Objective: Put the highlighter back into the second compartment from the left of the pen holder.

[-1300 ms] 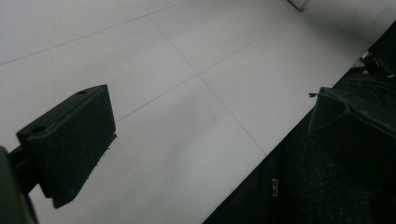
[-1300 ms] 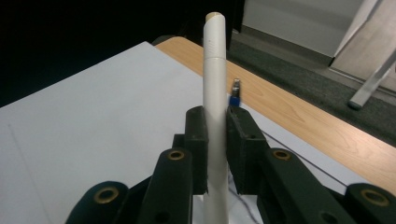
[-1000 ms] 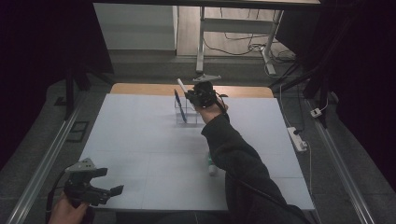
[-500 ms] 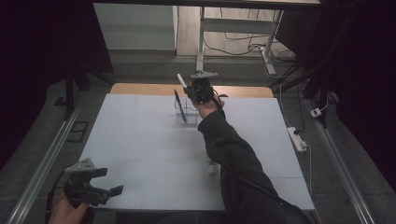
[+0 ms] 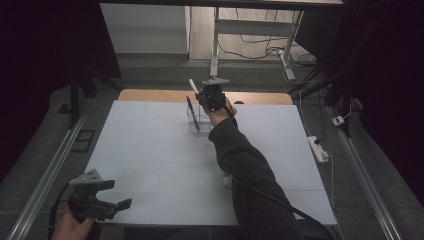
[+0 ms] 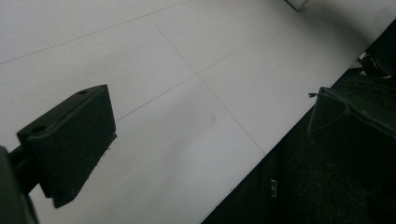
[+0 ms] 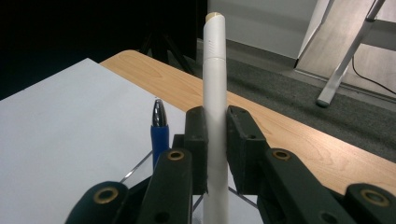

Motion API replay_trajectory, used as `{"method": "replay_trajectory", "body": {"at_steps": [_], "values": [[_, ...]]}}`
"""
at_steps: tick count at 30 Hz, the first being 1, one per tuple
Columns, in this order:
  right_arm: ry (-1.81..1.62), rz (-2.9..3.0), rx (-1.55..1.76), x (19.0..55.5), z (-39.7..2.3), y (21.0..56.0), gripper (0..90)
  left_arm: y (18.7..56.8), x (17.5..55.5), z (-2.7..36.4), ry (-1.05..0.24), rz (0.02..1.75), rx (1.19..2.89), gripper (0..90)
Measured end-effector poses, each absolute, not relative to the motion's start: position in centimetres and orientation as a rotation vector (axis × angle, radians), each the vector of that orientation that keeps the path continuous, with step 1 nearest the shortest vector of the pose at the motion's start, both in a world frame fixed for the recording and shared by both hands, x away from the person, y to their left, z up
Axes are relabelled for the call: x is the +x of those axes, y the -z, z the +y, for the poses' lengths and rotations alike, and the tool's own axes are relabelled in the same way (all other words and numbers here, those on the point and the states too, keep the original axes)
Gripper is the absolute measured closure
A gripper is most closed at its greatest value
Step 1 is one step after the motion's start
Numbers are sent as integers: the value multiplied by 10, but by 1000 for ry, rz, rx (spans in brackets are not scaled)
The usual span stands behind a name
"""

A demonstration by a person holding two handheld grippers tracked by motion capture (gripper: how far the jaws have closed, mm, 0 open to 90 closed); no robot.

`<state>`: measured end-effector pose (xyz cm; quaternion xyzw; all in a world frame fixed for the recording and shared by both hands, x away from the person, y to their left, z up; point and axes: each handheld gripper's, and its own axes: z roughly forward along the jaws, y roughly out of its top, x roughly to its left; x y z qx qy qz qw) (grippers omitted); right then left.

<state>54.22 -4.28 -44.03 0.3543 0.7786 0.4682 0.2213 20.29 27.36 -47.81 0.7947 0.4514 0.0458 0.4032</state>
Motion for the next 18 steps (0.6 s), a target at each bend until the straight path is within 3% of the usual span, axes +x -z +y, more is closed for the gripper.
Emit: {"method": "replay_trajectory", "body": {"at_steps": [18], "values": [[-1260, 2193, 1013, 538, -46, 451, 777, 478, 203, 273, -117, 1138, 2013, 9]]}}
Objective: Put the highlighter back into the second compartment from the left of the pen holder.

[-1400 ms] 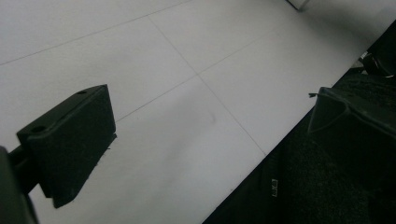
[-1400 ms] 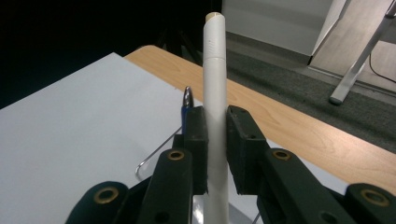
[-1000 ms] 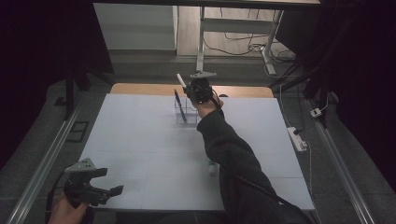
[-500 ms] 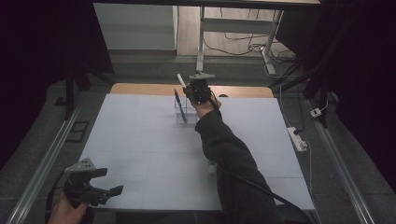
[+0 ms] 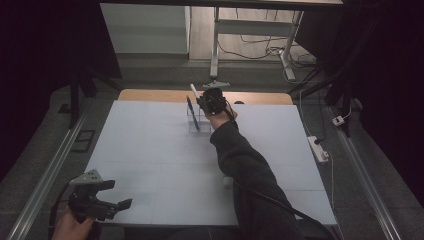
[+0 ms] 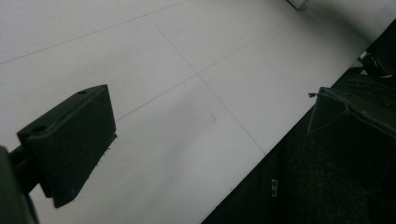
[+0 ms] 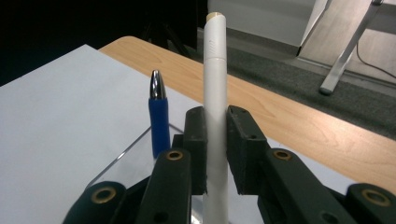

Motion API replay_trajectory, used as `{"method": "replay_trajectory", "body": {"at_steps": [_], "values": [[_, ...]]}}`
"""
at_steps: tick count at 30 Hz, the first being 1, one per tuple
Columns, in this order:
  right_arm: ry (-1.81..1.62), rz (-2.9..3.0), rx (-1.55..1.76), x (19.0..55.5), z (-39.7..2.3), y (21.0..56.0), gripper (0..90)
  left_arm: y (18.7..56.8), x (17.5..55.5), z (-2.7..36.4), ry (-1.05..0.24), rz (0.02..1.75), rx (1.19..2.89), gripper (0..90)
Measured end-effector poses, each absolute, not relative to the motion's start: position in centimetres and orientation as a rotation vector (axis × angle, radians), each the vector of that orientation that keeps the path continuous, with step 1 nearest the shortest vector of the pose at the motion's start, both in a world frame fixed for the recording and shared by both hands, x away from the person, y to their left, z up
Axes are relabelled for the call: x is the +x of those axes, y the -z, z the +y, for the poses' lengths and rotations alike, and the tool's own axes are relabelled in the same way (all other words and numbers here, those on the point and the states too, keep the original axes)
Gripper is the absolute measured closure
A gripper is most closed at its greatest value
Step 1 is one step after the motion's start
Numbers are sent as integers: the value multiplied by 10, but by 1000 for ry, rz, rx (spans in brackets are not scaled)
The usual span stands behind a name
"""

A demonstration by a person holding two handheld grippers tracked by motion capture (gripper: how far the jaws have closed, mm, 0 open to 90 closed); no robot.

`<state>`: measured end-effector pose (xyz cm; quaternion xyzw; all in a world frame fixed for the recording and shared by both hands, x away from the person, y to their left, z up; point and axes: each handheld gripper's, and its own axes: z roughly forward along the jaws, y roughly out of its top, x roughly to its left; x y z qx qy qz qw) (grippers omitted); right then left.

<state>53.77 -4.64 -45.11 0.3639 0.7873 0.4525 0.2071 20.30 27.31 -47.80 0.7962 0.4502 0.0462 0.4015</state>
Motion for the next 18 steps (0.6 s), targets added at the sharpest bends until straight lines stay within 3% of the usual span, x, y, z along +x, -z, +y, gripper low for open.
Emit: {"method": "replay_trajectory", "body": {"at_steps": [2, 5, 18], "values": [[-1249, 2205, 1018, 536, -47, 452, 771, 478, 203, 273, -118, 1138, 2014, 9], [-1252, 2221, 1032, 535, -49, 451, 675, 478, 203, 273, -117, 1138, 2016, 9], [-1243, 2245, 1021, 523, -58, 425, 424, 478, 204, 272, -116, 1138, 2018, 9]]}}
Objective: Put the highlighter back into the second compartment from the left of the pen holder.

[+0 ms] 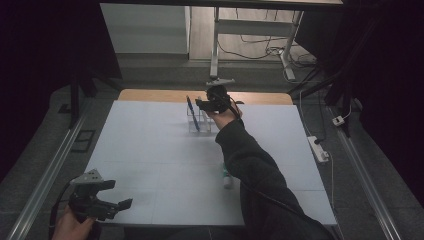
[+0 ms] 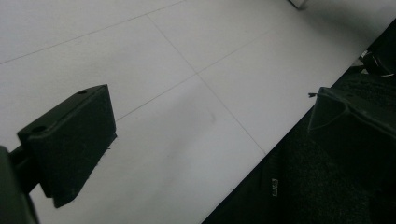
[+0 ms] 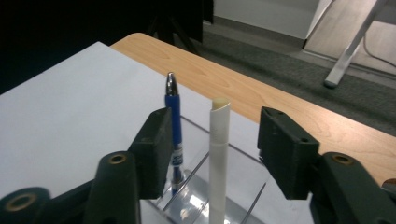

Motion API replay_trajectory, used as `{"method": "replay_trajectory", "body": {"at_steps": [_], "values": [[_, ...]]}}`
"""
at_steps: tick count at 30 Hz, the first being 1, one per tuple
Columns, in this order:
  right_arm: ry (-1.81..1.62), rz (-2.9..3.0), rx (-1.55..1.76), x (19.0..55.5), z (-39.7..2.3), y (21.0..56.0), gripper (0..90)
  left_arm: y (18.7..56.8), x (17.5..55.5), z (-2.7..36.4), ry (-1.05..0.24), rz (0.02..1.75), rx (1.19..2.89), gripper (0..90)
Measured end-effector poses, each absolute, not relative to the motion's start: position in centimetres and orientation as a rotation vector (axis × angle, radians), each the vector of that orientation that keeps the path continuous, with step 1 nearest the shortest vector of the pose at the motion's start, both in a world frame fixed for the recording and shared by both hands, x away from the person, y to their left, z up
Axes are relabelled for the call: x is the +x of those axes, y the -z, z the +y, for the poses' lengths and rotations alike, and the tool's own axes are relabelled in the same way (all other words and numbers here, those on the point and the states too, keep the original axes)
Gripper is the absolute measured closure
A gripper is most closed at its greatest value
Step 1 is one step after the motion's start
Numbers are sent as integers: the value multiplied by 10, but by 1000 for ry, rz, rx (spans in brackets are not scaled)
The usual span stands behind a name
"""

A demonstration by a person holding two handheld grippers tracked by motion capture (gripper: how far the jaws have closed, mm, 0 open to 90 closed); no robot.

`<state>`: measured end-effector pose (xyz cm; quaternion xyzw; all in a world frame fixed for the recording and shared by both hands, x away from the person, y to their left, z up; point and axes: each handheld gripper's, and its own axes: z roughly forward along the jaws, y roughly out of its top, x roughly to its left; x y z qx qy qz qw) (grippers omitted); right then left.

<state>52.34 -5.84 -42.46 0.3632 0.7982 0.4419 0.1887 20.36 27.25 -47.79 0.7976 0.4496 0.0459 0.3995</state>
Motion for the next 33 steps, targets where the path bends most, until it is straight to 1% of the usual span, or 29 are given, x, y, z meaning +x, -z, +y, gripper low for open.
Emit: {"method": "replay_trajectory", "body": {"at_steps": [8, 20, 25, 31, 33], "values": [[-1217, 2302, 1014, 513, -67, 417, 298, 478, 204, 272, -115, 1140, 2016, 9], [-1186, 2396, 966, 489, -86, 415, 179, 478, 204, 272, -114, 1142, 2015, 9], [-1144, 2446, 932, 477, -95, 415, 100, 478, 205, 272, -115, 1144, 2017, 9], [-1114, 2482, 909, 463, -106, 417, 30, 478, 205, 272, -116, 1147, 2017, 9], [-1115, 2494, 903, 459, -110, 418, 23, 478, 205, 272, -116, 1148, 2016, 9]]}}
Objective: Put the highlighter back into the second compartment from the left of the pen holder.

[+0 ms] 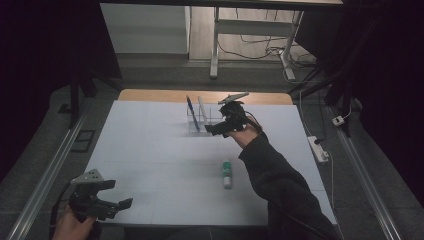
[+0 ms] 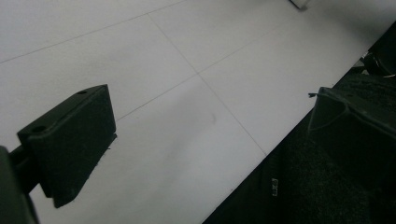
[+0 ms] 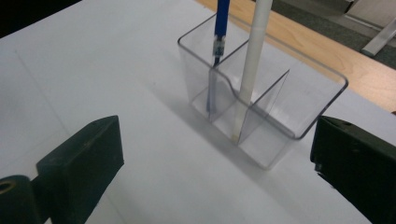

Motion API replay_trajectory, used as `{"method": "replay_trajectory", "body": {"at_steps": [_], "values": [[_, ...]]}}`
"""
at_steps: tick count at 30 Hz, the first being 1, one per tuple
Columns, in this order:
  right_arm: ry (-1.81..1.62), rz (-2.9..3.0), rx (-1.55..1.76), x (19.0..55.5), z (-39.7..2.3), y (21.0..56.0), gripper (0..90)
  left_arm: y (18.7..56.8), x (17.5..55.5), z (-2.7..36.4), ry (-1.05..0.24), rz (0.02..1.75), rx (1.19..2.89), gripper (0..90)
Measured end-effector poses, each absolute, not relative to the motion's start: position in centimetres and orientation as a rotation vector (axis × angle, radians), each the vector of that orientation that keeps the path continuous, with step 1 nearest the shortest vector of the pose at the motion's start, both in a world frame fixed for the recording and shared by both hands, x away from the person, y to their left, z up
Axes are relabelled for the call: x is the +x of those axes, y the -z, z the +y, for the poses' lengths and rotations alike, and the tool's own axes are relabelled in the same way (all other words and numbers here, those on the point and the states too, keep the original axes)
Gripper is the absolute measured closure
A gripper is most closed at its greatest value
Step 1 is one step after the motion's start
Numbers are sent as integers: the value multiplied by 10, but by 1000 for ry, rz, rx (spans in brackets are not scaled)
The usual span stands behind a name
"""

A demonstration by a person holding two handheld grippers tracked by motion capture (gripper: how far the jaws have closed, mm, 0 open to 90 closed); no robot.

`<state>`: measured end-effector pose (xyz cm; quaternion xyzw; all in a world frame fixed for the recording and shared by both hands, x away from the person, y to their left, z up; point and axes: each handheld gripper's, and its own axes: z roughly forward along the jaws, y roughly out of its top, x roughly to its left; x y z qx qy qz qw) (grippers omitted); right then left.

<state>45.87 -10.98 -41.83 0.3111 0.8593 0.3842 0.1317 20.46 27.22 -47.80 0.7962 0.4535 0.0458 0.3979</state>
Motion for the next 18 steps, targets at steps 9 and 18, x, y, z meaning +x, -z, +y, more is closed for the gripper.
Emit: {"method": "replay_trajectory", "body": {"at_steps": [9, 18], "values": [[-1088, 2522, 832, 436, -127, 423, 0, 478, 204, 273, -116, 1150, 2009, 9], [-1089, 2542, 826, 419, -142, 425, 0, 478, 204, 273, -118, 1143, 2011, 9]]}}
